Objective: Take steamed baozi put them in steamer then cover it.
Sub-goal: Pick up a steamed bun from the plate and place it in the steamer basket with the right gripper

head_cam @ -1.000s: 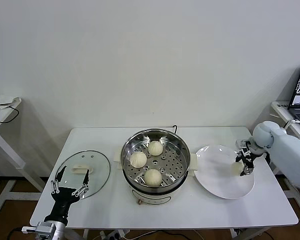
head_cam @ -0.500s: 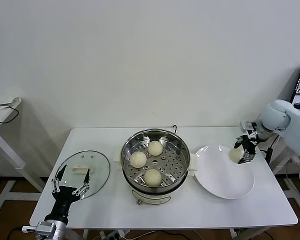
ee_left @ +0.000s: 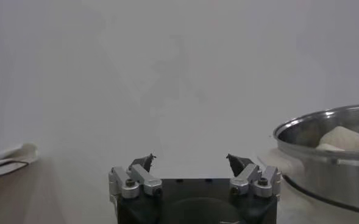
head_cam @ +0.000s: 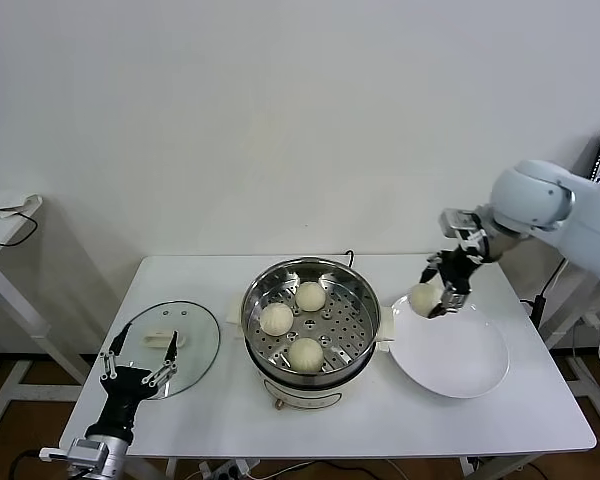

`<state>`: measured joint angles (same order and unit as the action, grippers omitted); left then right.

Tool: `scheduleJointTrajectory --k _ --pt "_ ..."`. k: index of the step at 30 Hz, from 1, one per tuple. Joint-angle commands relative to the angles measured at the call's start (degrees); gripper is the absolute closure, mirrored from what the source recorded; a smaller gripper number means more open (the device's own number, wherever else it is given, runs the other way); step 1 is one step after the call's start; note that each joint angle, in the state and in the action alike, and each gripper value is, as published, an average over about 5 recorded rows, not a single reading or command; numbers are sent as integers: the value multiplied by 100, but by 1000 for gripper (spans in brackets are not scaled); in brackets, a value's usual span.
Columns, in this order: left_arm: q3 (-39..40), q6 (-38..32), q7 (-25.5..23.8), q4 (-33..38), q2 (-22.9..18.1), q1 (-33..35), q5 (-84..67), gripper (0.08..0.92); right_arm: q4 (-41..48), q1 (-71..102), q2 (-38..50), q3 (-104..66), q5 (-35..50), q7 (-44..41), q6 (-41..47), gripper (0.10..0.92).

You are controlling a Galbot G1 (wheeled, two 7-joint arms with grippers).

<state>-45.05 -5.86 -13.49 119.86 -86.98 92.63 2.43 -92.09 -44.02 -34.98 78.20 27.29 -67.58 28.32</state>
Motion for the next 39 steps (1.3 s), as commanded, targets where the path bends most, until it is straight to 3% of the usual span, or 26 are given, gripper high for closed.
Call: scheduleJointTrajectory --k 1,15,39 --pt "-34 10 -6 -12 -8 -19 -25 177 -432 -1136 -1261 1007 1393 319 544 321" --pt "-220 42 -28 -23 -2 -44 -134 177 624 65 -2542 560 757 360 567 321" --pt "-277 56 -58 -143 4 -115 -151 177 1138 834 -2668 300 -103 222 476 321"
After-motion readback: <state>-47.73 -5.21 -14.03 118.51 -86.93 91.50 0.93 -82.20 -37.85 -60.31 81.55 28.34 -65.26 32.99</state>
